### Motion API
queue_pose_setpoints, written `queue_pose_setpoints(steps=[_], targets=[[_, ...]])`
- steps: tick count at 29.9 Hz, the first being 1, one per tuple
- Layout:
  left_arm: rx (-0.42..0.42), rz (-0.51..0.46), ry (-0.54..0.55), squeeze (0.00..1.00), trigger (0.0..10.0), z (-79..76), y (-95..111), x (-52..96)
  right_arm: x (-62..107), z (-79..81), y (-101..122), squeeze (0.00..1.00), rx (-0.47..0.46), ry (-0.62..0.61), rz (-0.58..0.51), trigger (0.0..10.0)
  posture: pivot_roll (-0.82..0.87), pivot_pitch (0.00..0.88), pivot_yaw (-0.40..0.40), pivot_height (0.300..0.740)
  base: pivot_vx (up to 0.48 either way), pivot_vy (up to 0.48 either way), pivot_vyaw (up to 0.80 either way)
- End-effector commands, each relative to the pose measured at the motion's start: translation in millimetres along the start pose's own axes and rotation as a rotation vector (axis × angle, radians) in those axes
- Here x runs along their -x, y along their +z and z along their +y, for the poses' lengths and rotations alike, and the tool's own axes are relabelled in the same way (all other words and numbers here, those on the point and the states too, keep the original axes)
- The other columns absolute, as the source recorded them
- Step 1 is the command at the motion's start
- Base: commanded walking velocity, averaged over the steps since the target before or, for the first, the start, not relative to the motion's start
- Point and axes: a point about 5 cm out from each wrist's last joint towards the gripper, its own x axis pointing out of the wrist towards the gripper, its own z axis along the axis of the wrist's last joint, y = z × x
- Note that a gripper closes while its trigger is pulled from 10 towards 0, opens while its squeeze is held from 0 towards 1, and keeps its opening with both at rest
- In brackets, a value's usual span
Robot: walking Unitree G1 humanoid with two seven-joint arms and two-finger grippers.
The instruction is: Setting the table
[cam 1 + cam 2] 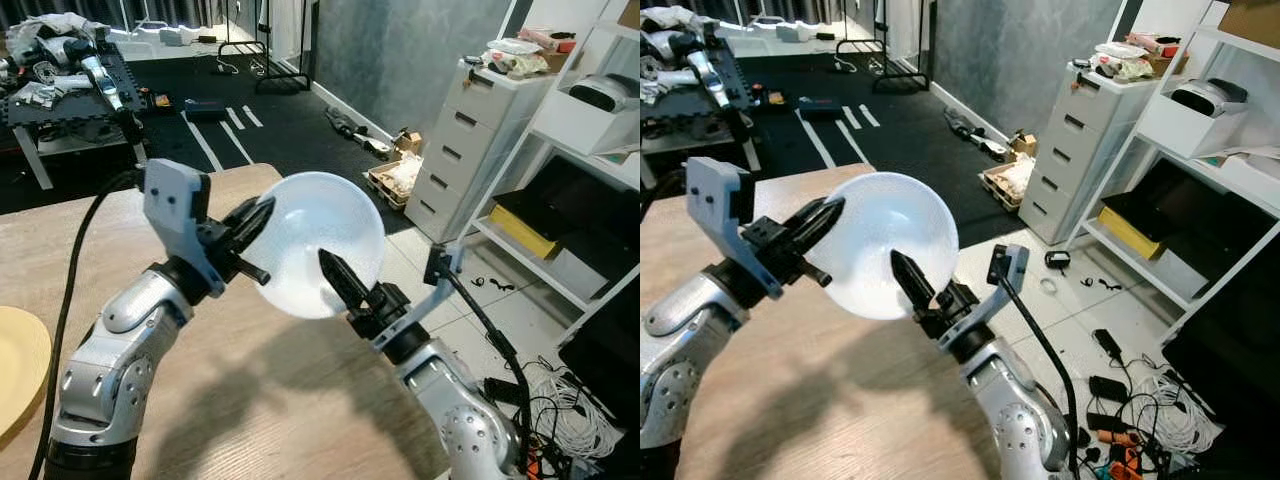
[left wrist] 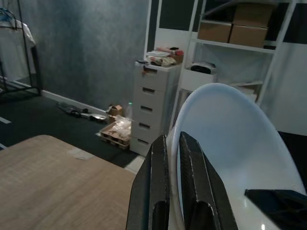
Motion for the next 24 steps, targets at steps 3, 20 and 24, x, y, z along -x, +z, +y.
queue_pose_setpoints(steps=[3,20,24], targets=[[-0.002,-0.003,-0.04,0.0,10.0,-4.8,3.0,0.6,2.2,0.4,-2.4,0.0,-0.017,0.017,0.011,0.0,0.15,0.083,-0.001,0.74,0.0,0.0,0.0],[-0.09,0.02,-0.058,0.0,10.0,-10.5,-2.6,0.6,5.0,1.0,-4.9,0.0,-0.004,0.027,0.036,0.0,0.15,0.084,0.003,0.74,0.0,0.0,0.0],[-0.132,0.028,-0.044,0.0,10.0,-11.4,-5.1,-0.3,5.5,1.0,-5.3,0.0,0.005,0.024,0.037,0.0,0.15,0.086,0.003,0.74,0.0,0.0,0.0]])
